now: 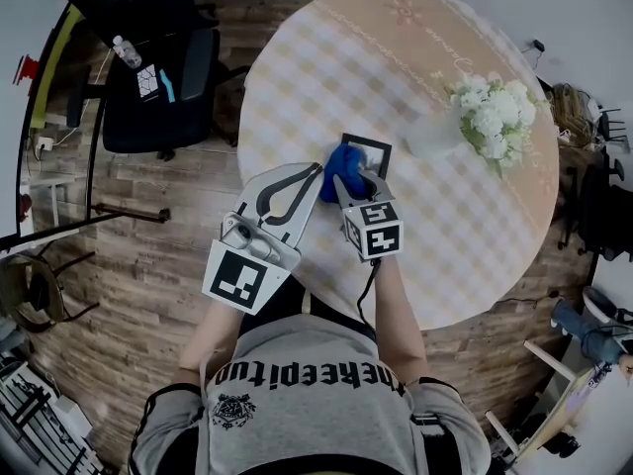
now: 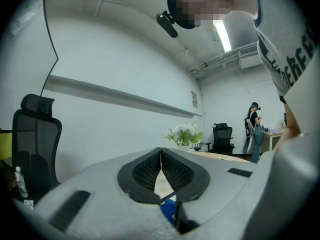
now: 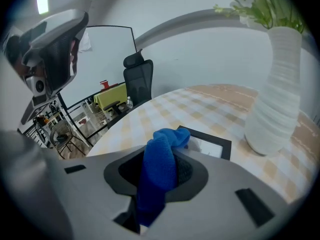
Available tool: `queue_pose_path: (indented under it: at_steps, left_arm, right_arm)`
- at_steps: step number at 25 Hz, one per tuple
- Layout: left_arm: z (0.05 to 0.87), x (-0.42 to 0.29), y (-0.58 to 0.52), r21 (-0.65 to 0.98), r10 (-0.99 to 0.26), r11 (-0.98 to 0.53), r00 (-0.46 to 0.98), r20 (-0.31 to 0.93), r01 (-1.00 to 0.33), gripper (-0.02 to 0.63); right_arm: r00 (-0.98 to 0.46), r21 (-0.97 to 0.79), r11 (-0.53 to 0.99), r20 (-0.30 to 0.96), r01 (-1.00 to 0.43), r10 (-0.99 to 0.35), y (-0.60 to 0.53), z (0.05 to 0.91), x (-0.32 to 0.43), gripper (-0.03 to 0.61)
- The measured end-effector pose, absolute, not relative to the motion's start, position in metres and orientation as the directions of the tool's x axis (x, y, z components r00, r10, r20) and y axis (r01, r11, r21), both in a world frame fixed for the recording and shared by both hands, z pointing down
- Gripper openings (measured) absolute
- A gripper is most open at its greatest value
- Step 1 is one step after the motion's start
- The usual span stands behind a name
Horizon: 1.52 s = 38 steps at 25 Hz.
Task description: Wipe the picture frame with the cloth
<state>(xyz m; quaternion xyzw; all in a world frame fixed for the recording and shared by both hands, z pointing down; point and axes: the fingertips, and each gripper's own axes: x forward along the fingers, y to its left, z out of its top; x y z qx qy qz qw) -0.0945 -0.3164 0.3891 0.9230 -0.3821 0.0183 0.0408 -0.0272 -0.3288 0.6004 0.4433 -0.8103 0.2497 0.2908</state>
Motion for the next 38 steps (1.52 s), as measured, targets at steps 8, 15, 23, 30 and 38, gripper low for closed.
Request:
queue_pose_path:
  at_steps: [8,15,23,30,38]
  left_arm:
    - [0.388,-0.094,-0.313,0.064,-0.705,-0.703,0.706,0.062,-0.708,0.018]
    - [0.387,-0.09,-0.308,0.073,-0.711,-0.697,0.7,0.062,-0.714,0.018]
    - [0.381,-0.081,-0.299,0.057,-0.717,-0.692,0.694,0.061,-0.72,0.018]
    - [0.377,-0.065,-0.29,0.052,-0.711,-0.7,0.702,0.054,-0.713,0.018]
    - [0.376,-0.054,-0.28,0.049,-0.71,-0.7,0.702,0.059,-0.713,0.018]
  right_arm:
    - [-0.463,-0.17,0.505,0.705,-0.846,-0.537,-0.315,0.603,-0.031,0.092]
    - [-0.482,-0.182,0.526,0.707,-0.831,-0.517,-0.296,0.603,-0.032,0.092]
    - [-0.421,-0.132,0.485,0.719,-0.864,-0.554,-0.294,0.604,0.004,0.091]
    - [-0.382,-0.114,0.439,0.71,-0.891,-0.591,-0.289,0.596,0.041,0.092]
    - [-0.372,-0.122,0.412,0.704,-0.903,-0.606,-0.277,0.594,0.065,0.092]
